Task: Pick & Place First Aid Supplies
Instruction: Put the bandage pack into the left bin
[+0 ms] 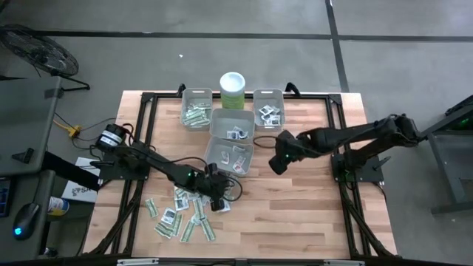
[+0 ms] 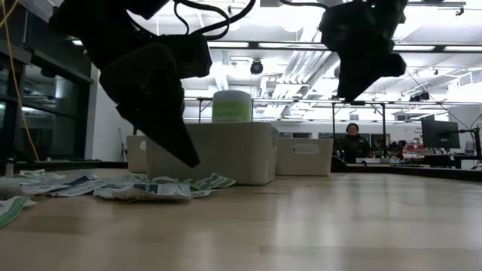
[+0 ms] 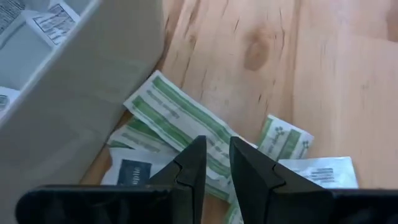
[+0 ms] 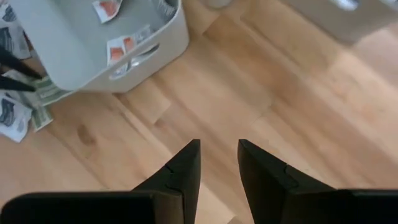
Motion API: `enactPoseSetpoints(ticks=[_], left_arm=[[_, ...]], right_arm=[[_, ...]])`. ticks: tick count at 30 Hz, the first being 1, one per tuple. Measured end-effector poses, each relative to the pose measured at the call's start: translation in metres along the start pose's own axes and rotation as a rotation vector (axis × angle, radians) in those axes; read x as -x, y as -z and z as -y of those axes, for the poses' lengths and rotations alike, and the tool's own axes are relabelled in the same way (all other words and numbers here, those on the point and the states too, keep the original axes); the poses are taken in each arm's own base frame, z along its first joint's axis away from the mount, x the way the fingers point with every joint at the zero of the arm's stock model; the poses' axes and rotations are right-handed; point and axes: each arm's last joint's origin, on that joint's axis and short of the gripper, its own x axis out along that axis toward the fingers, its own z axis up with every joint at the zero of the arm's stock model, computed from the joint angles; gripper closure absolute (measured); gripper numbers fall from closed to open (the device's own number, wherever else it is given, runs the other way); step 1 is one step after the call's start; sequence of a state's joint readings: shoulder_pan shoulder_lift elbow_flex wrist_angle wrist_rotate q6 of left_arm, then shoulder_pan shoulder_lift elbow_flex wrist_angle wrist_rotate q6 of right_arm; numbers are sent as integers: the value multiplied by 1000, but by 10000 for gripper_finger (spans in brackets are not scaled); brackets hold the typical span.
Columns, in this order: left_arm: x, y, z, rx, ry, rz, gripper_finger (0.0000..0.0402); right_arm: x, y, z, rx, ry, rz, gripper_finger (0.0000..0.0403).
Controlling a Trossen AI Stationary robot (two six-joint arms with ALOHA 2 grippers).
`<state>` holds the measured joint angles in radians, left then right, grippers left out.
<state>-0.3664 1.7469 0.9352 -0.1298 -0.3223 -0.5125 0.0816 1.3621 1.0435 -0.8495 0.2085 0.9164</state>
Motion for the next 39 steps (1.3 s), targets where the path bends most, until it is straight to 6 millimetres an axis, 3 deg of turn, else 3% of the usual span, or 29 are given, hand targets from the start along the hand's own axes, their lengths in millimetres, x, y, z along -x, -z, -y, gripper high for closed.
enactPoseSetpoints(ticks=[14, 23, 29, 33, 39], left_arm=[[-26, 14, 5, -31, 47, -79, 331], [-24, 22, 14, -232, 228, -161, 331], [-21, 28, 22, -295, 270, -178, 331], [-19, 32, 27, -316, 281, -180, 331], [-18, 34, 31, -327, 282, -179, 331]], right_arm=[[10, 36, -23, -43, -27, 24, 302], [18, 56, -42, -81, -142, 26, 302], [22, 66, -67, -130, -283, 176, 302], [0, 77, -92, -136, -341, 203, 302], [-69, 91, -131, -171, -457, 138, 302]])
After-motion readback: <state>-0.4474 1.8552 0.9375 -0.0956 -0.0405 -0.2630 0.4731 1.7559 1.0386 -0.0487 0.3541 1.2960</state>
